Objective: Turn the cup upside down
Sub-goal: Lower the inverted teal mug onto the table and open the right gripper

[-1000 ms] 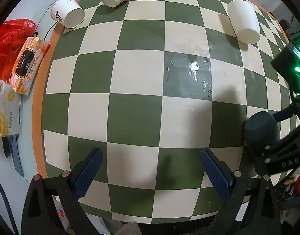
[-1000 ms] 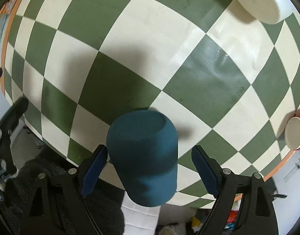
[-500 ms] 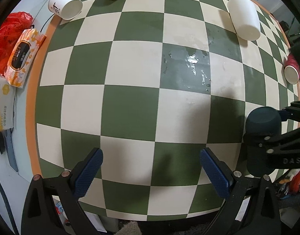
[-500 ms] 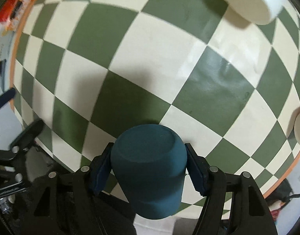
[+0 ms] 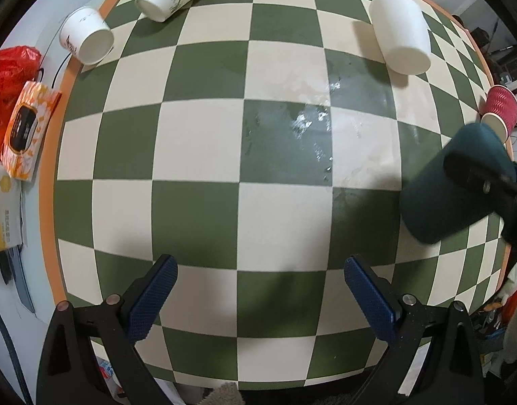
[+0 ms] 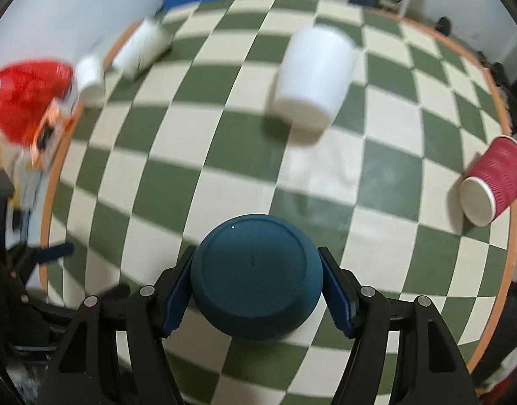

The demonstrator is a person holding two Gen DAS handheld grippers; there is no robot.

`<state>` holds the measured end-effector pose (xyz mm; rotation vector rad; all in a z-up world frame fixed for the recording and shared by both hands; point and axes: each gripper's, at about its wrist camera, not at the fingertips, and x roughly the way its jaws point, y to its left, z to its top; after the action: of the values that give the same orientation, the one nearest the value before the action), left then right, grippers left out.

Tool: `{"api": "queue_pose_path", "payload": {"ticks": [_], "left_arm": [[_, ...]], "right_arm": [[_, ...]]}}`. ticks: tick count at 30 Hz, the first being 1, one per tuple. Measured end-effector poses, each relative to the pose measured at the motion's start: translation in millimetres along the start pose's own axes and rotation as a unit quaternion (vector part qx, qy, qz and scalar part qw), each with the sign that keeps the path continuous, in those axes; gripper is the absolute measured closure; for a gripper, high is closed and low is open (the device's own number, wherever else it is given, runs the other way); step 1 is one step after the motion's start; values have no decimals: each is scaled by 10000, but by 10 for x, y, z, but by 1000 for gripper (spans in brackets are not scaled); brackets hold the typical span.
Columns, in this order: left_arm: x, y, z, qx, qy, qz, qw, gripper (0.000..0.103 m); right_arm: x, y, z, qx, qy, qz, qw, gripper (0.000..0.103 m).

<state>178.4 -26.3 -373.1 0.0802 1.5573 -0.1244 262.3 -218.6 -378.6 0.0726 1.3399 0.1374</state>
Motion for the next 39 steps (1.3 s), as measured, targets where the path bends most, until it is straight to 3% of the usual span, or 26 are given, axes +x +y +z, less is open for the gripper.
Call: {"api": "queue_pose_path", "payload": {"ticks": [6, 12, 31, 35, 39], "left_arm": [[0, -70, 38, 43, -56, 36, 10000, 2], [23, -115, 267, -28, -84, -21, 10000, 2], [-4, -101, 469, 61, -285, -74, 9995, 2], [-72, -76, 463, 77, -367, -14, 9993, 2], [-256, -101, 378, 83, -577, 113, 9982, 2]], "right_arm": [[-2, -101, 51, 359, -851, -208, 9955, 32], [90, -146, 20, 512, -1184, -303, 9912, 32], [141, -106, -173, 419, -933, -322, 9942, 30], [105, -137, -205, 657, -744, -297, 9946, 14], [-124, -121, -270, 738, -864, -580, 9918, 13]]}}
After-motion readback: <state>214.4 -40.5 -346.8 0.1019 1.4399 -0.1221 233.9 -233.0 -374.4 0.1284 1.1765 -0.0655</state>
